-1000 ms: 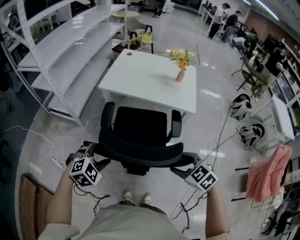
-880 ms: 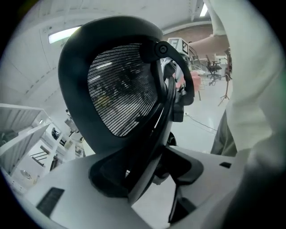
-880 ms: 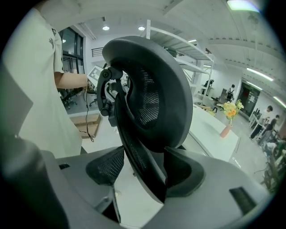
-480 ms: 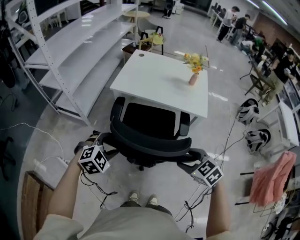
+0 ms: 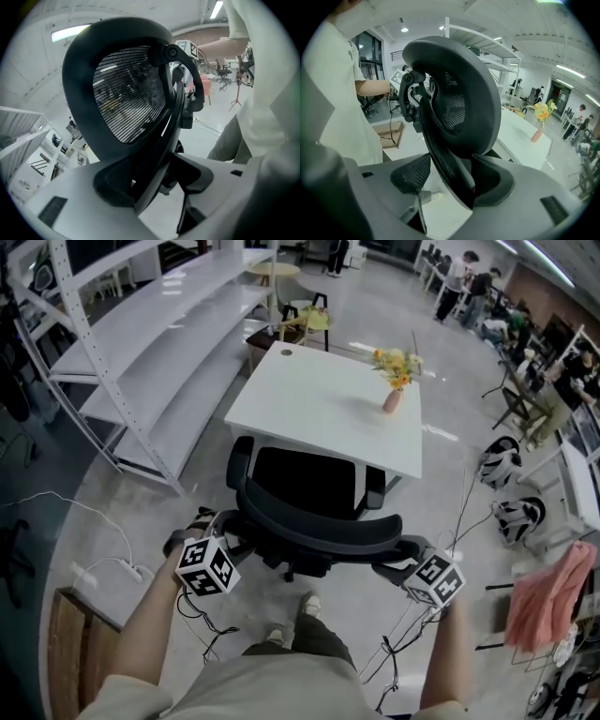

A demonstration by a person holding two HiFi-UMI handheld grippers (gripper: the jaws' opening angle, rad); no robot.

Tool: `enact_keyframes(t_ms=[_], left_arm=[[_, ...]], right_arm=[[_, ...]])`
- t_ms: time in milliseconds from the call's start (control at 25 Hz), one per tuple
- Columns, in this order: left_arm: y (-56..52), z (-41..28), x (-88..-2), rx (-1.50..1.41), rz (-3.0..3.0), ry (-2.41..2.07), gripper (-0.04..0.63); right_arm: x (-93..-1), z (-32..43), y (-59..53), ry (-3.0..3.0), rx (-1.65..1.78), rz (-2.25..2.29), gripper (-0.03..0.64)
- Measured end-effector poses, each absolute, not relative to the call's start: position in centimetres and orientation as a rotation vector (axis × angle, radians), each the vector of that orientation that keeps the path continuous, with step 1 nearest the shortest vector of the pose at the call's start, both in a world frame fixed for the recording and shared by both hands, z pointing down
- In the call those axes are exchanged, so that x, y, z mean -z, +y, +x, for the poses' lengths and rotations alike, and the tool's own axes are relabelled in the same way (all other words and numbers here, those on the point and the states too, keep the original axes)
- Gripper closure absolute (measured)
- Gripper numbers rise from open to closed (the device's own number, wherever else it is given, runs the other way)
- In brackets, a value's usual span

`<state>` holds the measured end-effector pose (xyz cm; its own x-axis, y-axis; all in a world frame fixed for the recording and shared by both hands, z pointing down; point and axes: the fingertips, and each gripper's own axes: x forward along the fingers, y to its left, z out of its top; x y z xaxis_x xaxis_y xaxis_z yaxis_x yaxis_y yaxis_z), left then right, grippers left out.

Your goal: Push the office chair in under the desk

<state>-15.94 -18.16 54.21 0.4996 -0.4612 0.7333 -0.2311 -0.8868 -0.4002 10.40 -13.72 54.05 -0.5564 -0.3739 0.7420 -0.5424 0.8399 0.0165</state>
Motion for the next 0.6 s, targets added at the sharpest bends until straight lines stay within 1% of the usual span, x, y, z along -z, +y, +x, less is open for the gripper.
enact_keyframes(t_ms=[440,600], left_arm=[[-17.7,-15.6,-54.2,1.339,-2.498,0.583,0.333],[-17.4,-16.1,-54.2,1.353,-2.5,0.553,0.331]], right_arm=[[-54.1,10.7,-12.5,-2.218,-0.331,0.61,0.353],[-54.1,10.1,-11.1,-2.198,-0.363,0.555,0.38]])
